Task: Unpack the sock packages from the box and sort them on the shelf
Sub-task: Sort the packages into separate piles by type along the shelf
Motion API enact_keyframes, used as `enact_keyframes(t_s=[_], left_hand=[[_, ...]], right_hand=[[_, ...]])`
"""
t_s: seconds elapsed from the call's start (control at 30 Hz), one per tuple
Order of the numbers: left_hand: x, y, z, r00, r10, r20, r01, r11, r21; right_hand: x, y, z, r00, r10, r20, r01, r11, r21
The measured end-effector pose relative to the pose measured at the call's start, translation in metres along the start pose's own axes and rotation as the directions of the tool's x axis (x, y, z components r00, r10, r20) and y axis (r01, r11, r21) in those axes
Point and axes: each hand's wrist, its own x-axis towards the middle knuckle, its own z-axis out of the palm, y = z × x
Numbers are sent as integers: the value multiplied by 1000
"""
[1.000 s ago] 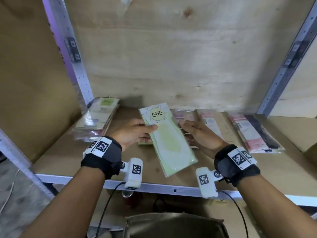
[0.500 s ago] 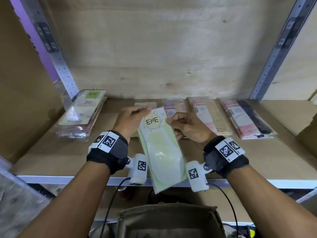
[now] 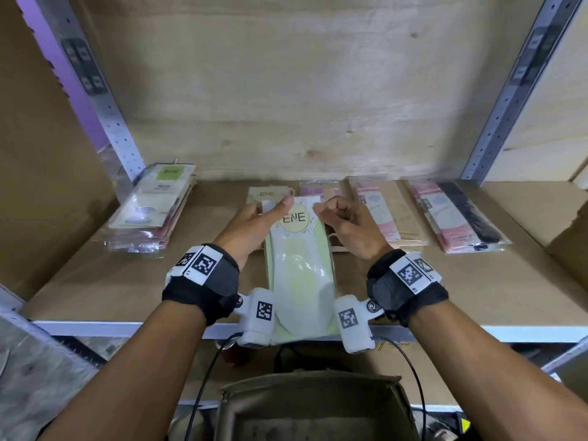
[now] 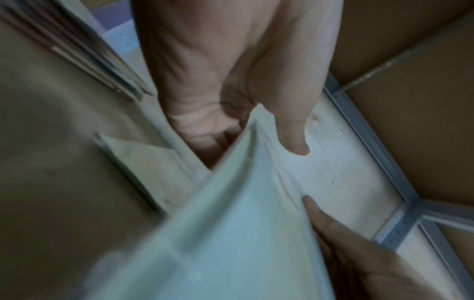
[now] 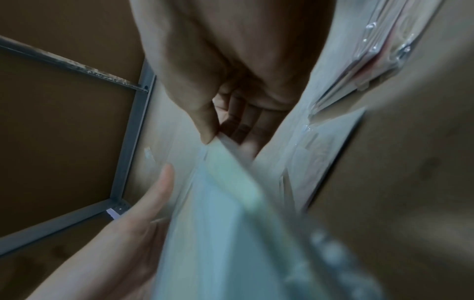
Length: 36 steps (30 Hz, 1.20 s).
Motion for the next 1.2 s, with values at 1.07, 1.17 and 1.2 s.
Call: enact_keyframes(t_s=[1.07,1.17,1.2], left_hand=[[0,10,-32,933,-9,-359,-75,973,-219],[-3,9,-31,992,-34,-120,19,993,-119],[-5,8,-28,997,-41,-63,41,999,-6]], right_hand=[[-22,21,-15,878,308,367,-342,939,31],[-16,20,-20,938,237,252,-273,955,118],[-15,20,-22,952,220,214,-251,959,133]])
